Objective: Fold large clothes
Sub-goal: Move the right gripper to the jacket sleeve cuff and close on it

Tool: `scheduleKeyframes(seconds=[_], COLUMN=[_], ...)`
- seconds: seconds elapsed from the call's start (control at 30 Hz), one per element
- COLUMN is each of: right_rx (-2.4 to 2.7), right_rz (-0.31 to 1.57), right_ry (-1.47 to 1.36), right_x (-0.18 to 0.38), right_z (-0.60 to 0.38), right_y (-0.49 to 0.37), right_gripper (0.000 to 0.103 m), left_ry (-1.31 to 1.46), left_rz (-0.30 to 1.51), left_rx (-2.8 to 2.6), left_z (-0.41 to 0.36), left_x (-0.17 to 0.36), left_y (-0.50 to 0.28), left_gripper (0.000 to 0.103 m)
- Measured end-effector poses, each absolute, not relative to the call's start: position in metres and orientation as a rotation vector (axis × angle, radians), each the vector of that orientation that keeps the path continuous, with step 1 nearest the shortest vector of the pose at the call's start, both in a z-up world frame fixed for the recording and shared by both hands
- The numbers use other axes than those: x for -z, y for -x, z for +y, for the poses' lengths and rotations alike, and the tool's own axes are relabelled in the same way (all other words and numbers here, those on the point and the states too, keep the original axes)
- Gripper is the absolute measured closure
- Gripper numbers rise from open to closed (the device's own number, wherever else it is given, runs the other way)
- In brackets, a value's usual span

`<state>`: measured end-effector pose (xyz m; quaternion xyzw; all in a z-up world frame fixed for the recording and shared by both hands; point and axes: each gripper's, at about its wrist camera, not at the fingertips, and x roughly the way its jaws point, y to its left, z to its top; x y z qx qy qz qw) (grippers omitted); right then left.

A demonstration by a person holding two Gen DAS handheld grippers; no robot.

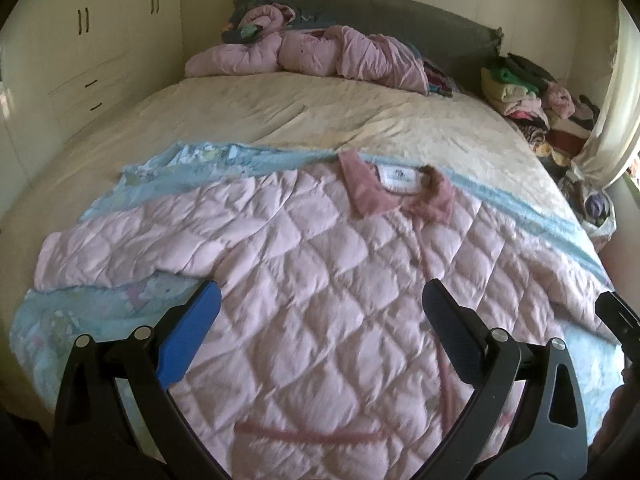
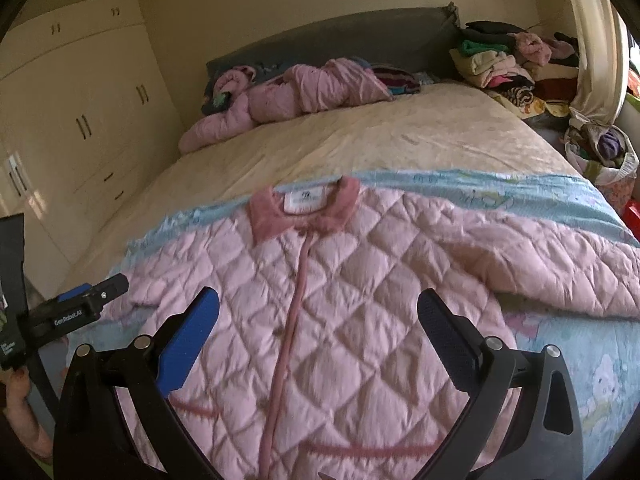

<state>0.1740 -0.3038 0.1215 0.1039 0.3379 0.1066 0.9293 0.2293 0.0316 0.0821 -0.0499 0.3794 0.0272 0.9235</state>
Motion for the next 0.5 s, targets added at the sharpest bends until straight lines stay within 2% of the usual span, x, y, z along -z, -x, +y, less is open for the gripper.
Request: scheduleKeyframes(seconds=[0.3,0.5], right_rx=[-0.124,-0.001], right_rz=[0.645,0.646], right_ry=[-0.291,-0.325], right_x=[-0.139,-0.129], right_z=[-0.357,-0.405], right_y=[-0.22,-0.243], right_gripper=[0.004,0.004], left_ry=[0.122,0.158], left_rz=[0.788,0.804], left_rx=[-0.053,-0.032], left_z=[0.018,0.004], left_x=[-0.081,-0.061], left_y=[-0.28,-0.303], left_gripper=[0.008,0.008])
